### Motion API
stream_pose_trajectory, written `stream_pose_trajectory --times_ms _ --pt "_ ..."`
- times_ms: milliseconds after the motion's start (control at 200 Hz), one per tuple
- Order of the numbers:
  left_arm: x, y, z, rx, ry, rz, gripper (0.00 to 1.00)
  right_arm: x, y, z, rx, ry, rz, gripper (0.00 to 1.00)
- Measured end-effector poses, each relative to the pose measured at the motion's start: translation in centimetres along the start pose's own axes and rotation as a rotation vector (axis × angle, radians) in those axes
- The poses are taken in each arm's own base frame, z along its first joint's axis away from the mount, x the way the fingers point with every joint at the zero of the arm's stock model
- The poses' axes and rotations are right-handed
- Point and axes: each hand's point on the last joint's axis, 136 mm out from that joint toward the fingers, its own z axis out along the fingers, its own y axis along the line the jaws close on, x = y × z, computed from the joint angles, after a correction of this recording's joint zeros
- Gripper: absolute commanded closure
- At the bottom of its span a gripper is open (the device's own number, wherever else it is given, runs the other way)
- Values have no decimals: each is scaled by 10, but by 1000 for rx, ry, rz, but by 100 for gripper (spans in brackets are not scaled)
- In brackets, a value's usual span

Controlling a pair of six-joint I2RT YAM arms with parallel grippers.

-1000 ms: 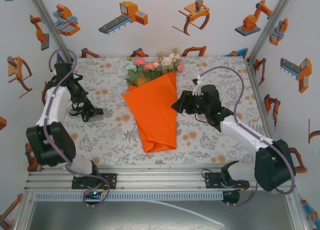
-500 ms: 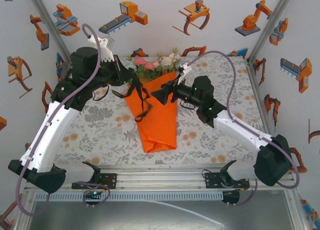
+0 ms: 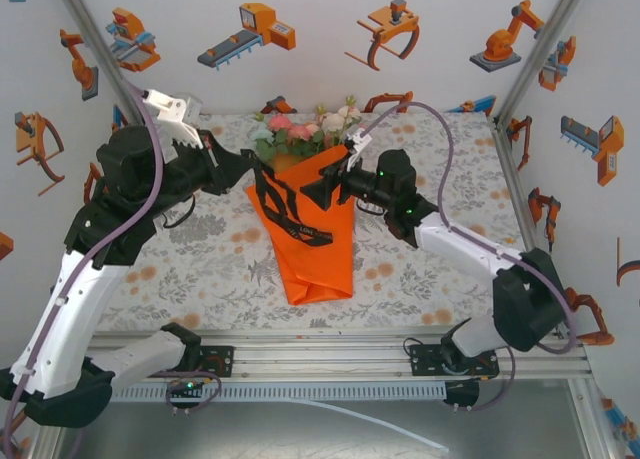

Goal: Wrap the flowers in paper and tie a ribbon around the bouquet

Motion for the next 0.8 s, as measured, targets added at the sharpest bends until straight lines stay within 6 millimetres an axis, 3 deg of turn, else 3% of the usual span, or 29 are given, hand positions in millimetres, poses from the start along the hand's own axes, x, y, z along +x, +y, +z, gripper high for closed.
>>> stream_pose_trajectory --times_ms 120,215,320,385,556,666,801 --pt "7 5 5 -20 19 11 95 19 9 9 -96 47 34 32" --pt "13 11 7 -40 38 18 95 19 11 9 -112 45 34 33" --pt "19 14 7 -52 56 21 95 19 7 12 -98 34 16 40" --pt "21 15 6 -56 62 23 95 29 -2 22 -83 53 15 42" --pt "27 16 1 -57 67 23 95 81 -20 61 -70 186 13 41" --pt "27 15 -4 -51 61 28 95 118 -6 82 -111 286 -4 40" --pt "26 13 -7 -46 55 36 95 138 17 97 -172 335 -28 39"
